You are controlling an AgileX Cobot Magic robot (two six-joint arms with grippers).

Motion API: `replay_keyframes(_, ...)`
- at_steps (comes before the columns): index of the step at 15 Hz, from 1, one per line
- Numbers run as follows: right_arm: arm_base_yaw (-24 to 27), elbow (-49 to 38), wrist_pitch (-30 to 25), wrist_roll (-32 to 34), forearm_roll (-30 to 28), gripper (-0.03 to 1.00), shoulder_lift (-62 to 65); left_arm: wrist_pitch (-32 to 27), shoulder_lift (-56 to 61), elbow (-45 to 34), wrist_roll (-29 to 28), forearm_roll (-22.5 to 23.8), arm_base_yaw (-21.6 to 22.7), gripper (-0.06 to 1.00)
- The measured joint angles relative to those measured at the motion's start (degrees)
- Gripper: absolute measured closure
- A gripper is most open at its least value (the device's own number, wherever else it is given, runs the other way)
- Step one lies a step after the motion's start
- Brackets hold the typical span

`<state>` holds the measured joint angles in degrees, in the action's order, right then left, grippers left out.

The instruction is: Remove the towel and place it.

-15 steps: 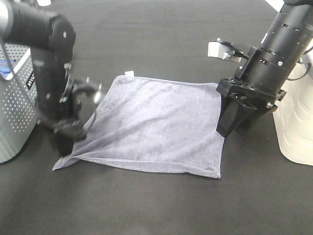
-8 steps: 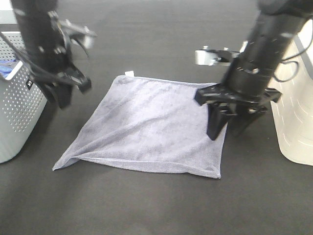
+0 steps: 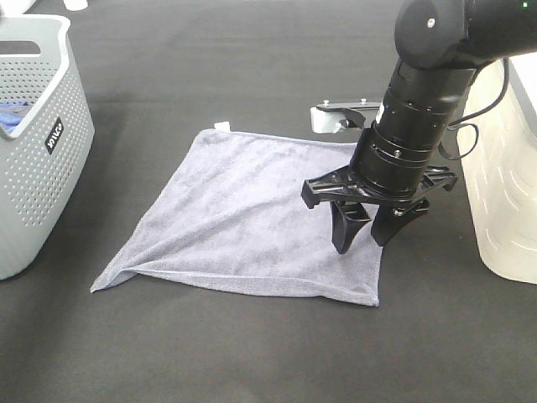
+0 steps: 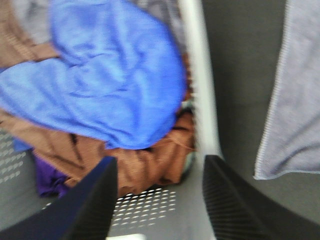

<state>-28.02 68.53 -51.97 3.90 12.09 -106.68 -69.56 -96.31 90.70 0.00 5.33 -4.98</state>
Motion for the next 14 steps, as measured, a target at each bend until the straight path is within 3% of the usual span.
replay_keyframes(4,-2.41,-0.06,9.97,4.35,-2.86,0.49,0.0,0.0,0.11,0.0,0.0,-0.57,5.04,0.4)
replay_keyframes(6,-7.22,-0.06,11.92,11.63,-12.49,0.49,-1.03,0.0,0.11,0.0,0.0,-0.74,5.27,0.4)
replay_keyframes(7,-9.57,-0.06,10.83,17.88,-20.51,0.49,-3.61,0.0,0.11,0.0,0.29,-0.8,5.27,0.4)
replay_keyframes(8,-9.97,-0.11,9.8,20.51,-23.84,0.49,-5.56,0.0,0.11,0.0,0.57,-0.8,5.27,0.4)
replay_keyframes(14,-9.97,-3.9,9.85,22.12,-23.03,0.49,-7.33,0.0,0.11,0.0,0.8,-0.86,5.27,0.4)
